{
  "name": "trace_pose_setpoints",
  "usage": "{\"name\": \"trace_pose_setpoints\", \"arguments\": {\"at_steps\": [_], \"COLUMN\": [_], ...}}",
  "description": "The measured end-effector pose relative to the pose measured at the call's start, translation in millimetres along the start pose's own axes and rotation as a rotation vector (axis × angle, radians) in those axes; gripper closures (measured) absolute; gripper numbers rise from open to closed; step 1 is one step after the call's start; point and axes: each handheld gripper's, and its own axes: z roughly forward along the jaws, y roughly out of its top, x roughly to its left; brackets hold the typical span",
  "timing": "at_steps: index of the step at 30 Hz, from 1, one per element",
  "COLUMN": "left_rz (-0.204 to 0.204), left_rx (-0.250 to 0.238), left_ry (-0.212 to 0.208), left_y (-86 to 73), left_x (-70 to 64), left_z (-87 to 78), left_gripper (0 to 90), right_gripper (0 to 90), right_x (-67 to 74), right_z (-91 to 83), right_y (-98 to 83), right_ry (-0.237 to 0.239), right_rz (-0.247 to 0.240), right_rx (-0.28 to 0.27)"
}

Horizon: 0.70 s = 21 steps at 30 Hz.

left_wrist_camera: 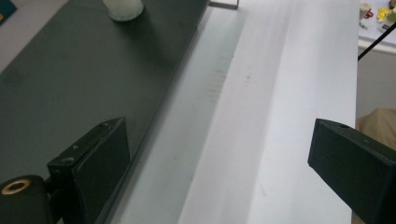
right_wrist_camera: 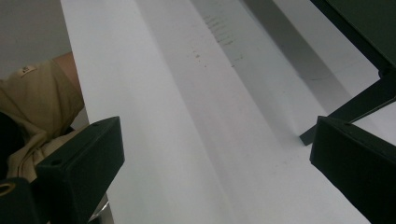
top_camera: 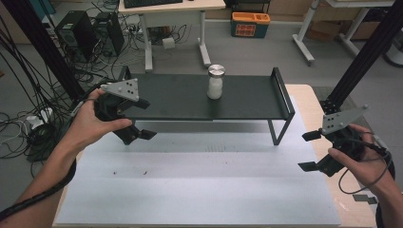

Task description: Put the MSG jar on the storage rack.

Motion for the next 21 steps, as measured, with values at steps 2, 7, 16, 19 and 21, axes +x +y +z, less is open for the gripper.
{"name": "trace_pose_setpoints", "arguments": {"at_steps": [2, 7, 16, 19, 21], "left_rz": [-0.006, -0.004, 0.000, 0.001, 0.001], "left_rx": [0.000, 0.019, 0.028, 0.030, 0.032], "left_ry": [-0.003, -0.011, -0.010, -0.008, -0.009], "left_y": [-3.3, -5.0, -2.6, -2.2, -1.5], "left_x": [-0.6, -1.3, -1.5, -1.4, -1.2], "left_z": [0.7, 3.5, 1.9, 1.6, 1.5], "left_gripper": [6.3, 6.3, 6.3, 6.3, 6.3], "right_gripper": [2.6, 2.6, 2.6, 2.6, 2.6], "right_x": [0.1, -0.2, -1.9, -2.3, -2.7], "right_z": [0.3, 1.5, 4.3, 4.7, 5.0], "right_y": [0.8, 2.8, 4.9, 5.5, 5.8], "right_ry": [0.000, 0.003, 0.010, 0.011, 0.012], "right_rz": [-0.002, -0.006, -0.011, -0.011, -0.014], "right_rx": [0.000, 0.001, 0.006, 0.006, 0.005]}}
